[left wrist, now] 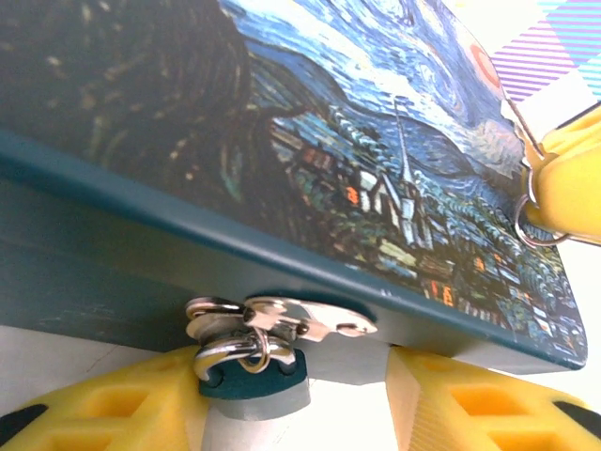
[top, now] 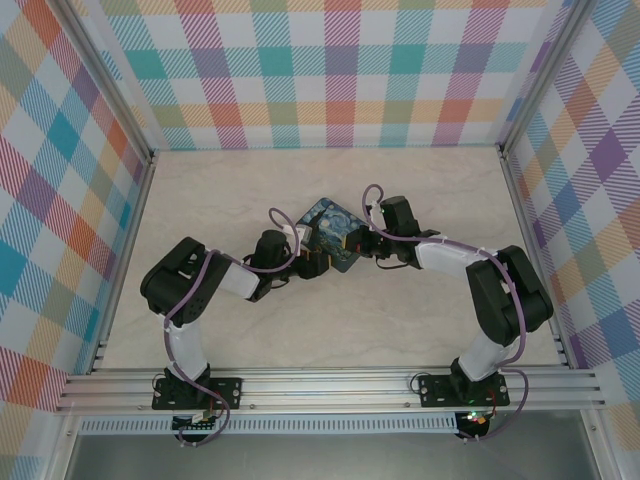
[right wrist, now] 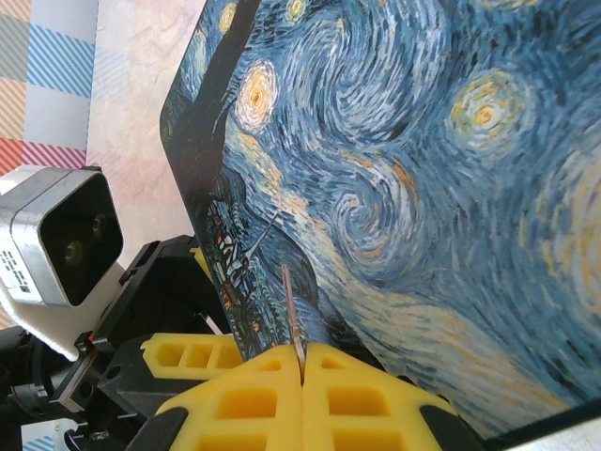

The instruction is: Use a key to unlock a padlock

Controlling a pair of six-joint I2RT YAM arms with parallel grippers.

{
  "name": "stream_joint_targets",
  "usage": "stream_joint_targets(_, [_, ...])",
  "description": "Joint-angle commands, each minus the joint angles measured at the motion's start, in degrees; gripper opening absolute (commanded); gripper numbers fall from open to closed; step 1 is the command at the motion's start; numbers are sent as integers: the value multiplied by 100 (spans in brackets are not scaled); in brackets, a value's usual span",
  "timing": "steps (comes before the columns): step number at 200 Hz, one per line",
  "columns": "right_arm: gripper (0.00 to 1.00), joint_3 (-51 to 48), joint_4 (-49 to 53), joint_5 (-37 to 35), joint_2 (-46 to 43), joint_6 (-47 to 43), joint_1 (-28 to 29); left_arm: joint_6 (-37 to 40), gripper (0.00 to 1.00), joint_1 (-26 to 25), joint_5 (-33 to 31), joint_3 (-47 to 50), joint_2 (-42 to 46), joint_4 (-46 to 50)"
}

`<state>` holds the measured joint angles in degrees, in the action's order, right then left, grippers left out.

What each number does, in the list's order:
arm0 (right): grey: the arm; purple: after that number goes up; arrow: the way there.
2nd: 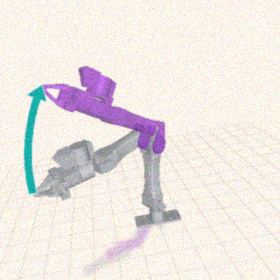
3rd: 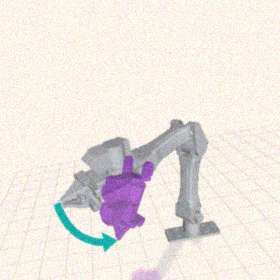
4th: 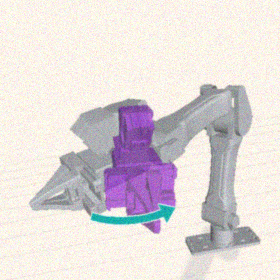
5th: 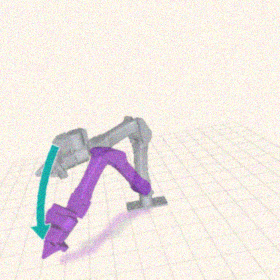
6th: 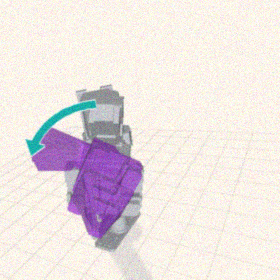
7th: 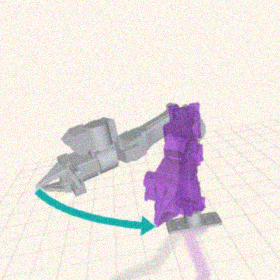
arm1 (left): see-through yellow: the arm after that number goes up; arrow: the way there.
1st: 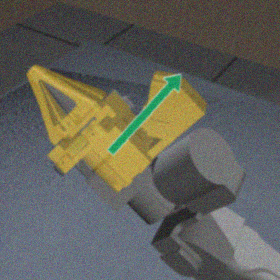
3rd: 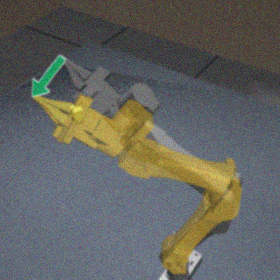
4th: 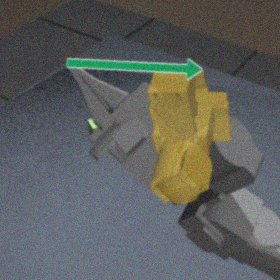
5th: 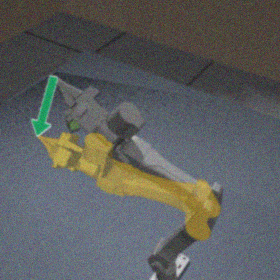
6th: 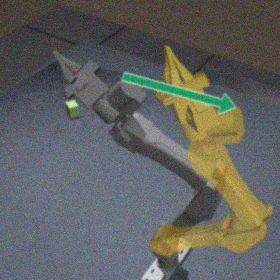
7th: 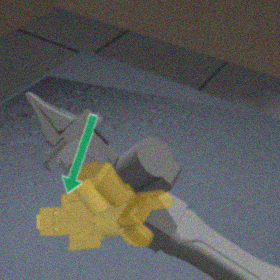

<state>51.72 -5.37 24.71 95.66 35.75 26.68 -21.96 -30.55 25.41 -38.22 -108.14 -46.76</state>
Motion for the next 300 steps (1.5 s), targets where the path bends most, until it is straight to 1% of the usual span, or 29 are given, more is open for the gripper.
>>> stream_joint_targets(1, [1, -84, 377, -72, 116, -66, -5, -218, 49, -39, -286, -115, -90, -158])
stream_joint_targets(70, [1, -110, 319, -61, 110, -33, -5, -431, 41, -92, -554, -133, -188, -253])
stream_joint_targets(152, [1, -145, 290, -58, 99, -18, -5, -622, 36, -160, -712, -282, -362, -272])
stream_joint_targets(205, [1, -163, 266, -68, 83, -11, -5, -659, 30, -179, -771, -310, -393, -237])
stream_joint_targets(254, [1, -267, 36, -85, -208, -96, -4, -686, 28, -204, -771, -281, -238, -189])
stream_joint_targets(300, [1, -521, 15, -133, -861, -386, -5, -790, 28, -292, -800, -203, 100, -17])
